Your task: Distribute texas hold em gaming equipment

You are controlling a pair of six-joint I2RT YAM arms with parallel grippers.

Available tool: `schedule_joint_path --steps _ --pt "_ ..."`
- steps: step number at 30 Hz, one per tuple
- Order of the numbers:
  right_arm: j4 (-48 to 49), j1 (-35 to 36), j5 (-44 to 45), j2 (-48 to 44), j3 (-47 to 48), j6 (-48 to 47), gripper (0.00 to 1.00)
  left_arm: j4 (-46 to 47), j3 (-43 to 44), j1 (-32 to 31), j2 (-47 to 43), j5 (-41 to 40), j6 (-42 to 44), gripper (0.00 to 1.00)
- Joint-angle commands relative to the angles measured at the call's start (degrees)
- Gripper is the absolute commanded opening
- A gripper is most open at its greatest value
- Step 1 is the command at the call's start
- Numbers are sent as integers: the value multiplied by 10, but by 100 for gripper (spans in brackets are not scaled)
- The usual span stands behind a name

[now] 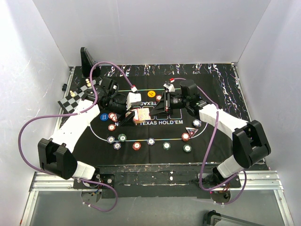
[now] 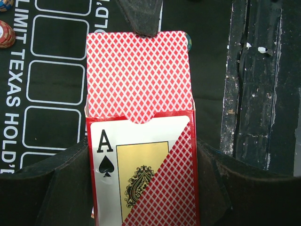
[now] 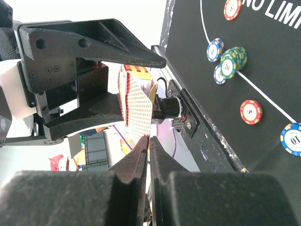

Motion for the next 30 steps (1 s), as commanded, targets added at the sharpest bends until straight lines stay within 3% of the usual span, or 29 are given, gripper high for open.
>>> schedule_joint_path --steps 1,3,5,8,12,23,30 --pt "2 -11 -9 -26 -6 -7 8 3 -2 -2 -30 23 10 0" --pt "3 -12 -12 -30 -8 -6 11 1 -5 -2 -31 22 14 0" --pt "-2 -12 -11 -36 -7 -12 35 0 -5 -2 -32 20 14 0" --pt "-3 -12 -4 -39 -5 -11 55 -1 -6 -2 -30 19 16 0" --pt "5 0 -2 -29 12 -6 65 -1 -2 -2 -29 21 15 0" --pt "-10 46 7 54 79 -9 67 -1 9 -2 -23 19 10 0" --pt "8 44 0 53 63 5 48 7 16 -2 -23 25 1 0"
